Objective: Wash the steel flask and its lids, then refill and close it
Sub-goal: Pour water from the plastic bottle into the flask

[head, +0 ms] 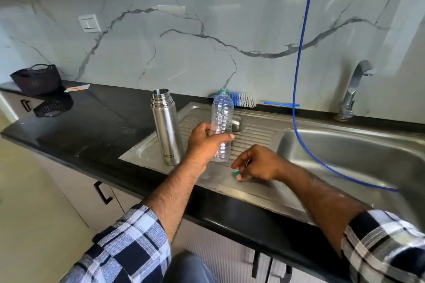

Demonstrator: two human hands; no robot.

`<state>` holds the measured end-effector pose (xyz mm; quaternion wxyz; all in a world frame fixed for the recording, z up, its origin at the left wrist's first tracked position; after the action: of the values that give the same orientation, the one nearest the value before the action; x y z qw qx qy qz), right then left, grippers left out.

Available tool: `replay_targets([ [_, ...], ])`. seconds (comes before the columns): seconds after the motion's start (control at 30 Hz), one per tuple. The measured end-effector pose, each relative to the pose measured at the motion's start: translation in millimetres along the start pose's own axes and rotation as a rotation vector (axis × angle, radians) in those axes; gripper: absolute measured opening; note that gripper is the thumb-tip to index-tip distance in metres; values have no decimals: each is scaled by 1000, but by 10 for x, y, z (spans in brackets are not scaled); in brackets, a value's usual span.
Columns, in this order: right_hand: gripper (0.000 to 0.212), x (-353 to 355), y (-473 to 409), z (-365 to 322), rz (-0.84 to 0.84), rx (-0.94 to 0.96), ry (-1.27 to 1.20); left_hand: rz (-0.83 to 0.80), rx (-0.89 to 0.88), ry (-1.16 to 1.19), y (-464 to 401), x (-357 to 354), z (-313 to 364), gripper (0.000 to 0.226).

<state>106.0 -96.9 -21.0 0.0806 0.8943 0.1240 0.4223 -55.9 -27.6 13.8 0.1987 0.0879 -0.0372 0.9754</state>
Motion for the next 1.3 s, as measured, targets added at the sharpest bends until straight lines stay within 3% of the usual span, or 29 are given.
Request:
replay_targets([
  [0.17, 25, -33, -64, -86, 2, 25, 186, -2, 0, -11, -2, 20, -36, 51],
  [0.37, 11, 197, -6, -52, 68, 46, 127, -15, -6, -10, -34, -19, -9, 51],
  [0.43, 7, 465, 93, -18, 183, 67, -42, -27, -14, -28, -43, -49, 17, 54],
  [0.53, 13, 1002, 339, 42, 378, 140, -509, -62, -67, -104, -64, -143, 141, 61],
  [0.6, 20, 1367, 530, 14, 497, 229, -644, -101, -114, -159, -62, -245, 257, 59],
  [0.73, 26, 1857, 888, -116, 607, 317, -556, -164, -199, -262, -87, -483, 468, 56],
  [0.83, 28, 1977, 1050, -138, 612, 253, -392, -186, -230, -322, -119, -609, 553, 58],
  [1.03, 34, 2006, 1262, -43, 579, 195, -290, -232, -280, -456, -66, -743, 686, 72],
  [1.3, 13, 1996, 1306, -15, 542, 134, -205, -227, -298, -514, -4, -768, 763, 80],
])
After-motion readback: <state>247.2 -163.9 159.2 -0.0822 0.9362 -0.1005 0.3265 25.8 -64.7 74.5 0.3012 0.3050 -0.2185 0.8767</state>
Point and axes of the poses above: each hand's wrist, its own y-axis away from the middle knuckle, its own x-axis out of the back of the hand, z = x × y, the point moved 8 cm from there along -y, towards the middle knuckle, and after that the axes turned 12 degrees about -z, right-handed, at the moved point
